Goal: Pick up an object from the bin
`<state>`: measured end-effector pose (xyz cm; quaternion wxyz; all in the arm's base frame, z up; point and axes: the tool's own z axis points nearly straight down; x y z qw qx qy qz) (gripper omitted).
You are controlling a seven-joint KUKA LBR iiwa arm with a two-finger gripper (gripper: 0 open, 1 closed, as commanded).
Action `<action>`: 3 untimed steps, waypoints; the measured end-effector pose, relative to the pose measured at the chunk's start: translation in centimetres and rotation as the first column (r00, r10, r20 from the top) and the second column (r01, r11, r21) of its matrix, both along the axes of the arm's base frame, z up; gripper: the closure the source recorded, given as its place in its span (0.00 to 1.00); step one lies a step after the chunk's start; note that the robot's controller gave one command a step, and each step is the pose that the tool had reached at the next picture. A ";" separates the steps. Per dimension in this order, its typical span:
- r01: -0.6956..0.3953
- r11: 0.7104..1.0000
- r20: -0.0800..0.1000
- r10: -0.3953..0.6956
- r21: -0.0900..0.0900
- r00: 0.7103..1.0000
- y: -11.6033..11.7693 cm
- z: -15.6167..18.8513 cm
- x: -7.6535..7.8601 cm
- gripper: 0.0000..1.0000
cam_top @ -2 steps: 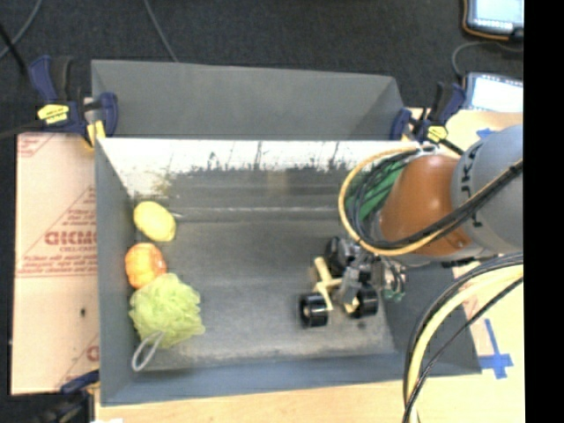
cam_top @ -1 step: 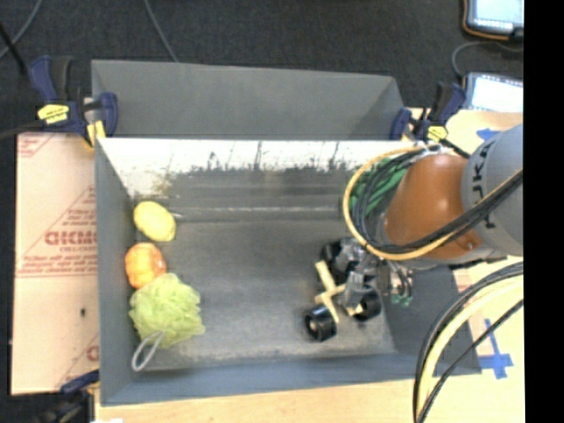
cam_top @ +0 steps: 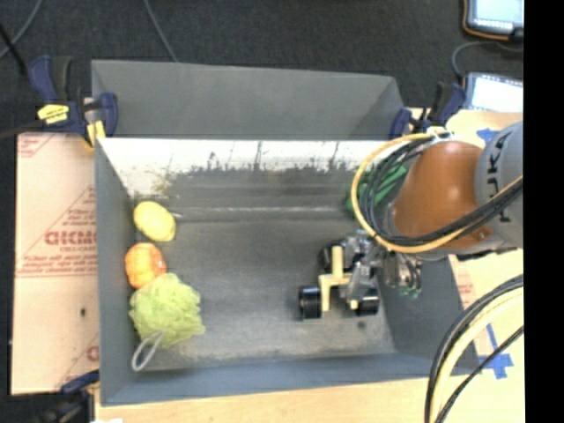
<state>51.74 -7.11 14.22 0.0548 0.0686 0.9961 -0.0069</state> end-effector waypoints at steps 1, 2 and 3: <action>-0.027 1.000 0.004 0.027 -0.005 1.000 -0.6 -3.8 1.0 1.00; -0.030 1.000 0.020 0.030 -0.006 0.999 0.2 -5.7 1.8 1.00; -0.016 1.000 0.000 0.016 -0.006 1.000 0.8 -1.5 1.1 1.00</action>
Offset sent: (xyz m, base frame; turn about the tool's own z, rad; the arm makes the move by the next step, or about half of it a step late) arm 0.0193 0.0245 -0.0131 -0.0098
